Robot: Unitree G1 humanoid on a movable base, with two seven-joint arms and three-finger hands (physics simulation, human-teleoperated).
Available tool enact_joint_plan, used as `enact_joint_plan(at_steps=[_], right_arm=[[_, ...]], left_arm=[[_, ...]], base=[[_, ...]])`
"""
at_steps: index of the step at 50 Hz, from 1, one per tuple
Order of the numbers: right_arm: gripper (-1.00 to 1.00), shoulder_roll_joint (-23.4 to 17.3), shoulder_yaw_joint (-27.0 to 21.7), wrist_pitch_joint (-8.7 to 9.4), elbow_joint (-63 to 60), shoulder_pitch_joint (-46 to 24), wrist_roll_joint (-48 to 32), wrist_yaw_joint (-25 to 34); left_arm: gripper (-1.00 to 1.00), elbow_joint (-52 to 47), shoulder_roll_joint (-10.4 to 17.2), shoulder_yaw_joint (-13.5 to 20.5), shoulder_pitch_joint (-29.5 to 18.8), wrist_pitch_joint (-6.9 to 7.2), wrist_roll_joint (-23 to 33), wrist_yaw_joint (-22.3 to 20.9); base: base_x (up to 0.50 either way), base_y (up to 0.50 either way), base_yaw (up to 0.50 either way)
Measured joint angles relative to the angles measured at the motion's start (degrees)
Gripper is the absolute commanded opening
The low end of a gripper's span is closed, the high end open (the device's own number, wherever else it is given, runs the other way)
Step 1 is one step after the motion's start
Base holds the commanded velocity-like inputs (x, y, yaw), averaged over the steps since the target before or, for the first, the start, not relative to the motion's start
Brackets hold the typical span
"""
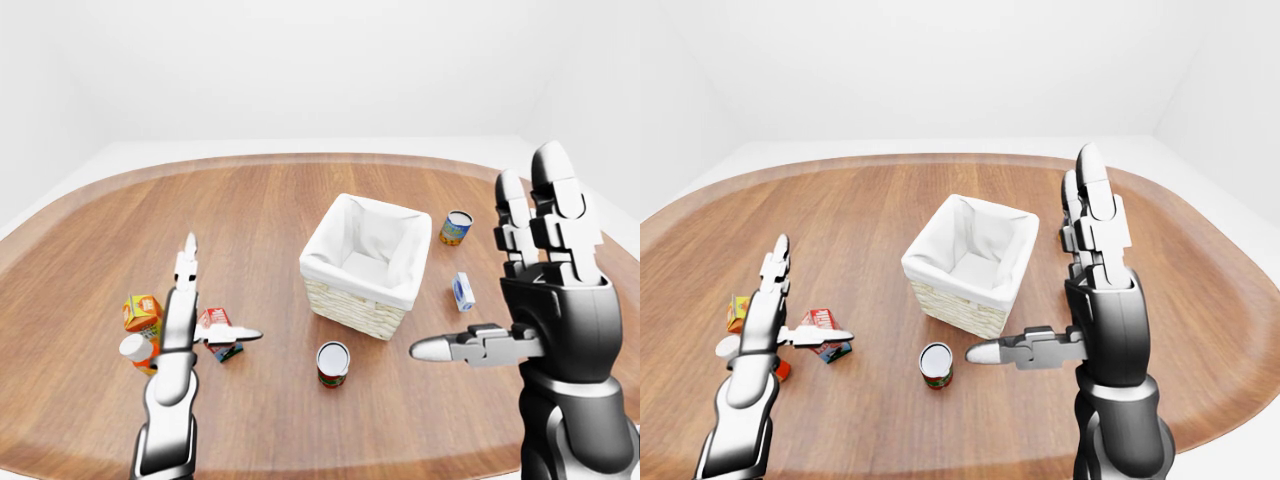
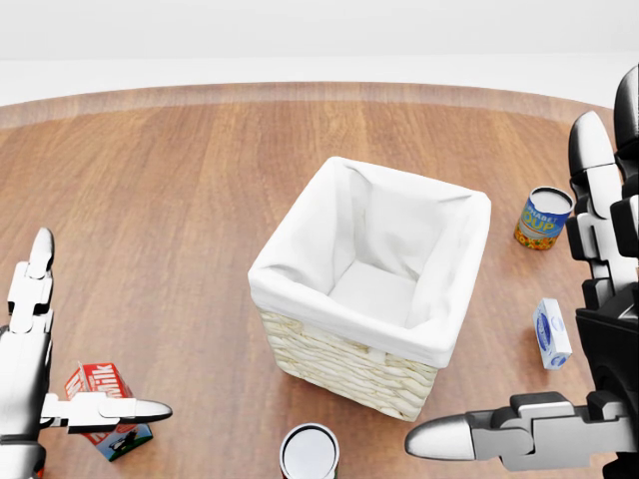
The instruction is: Pick the milk and place it in the basket.
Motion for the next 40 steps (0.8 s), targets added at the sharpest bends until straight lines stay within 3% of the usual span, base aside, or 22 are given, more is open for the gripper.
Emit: enact_joint_plan(at_steps=[13, 40], right_arm=[[1.00, 0.03, 0.23, 0.00, 0.17, 0.17, -0.20, -0.04], [1.00, 0.07, 0.63, 0.00, 0.37, 0.33, -0.45, -0.13]], left_arm=[[1.00, 3.56, 0.45, 0.00, 0.17, 0.00, 2.88, 0.95], [1.00, 18.17, 3.76, -0.08, -4.35, 0.00, 5.89, 6.86]], base=[[0.00, 0.00, 0.00], [0.00, 0.00, 0.00]])
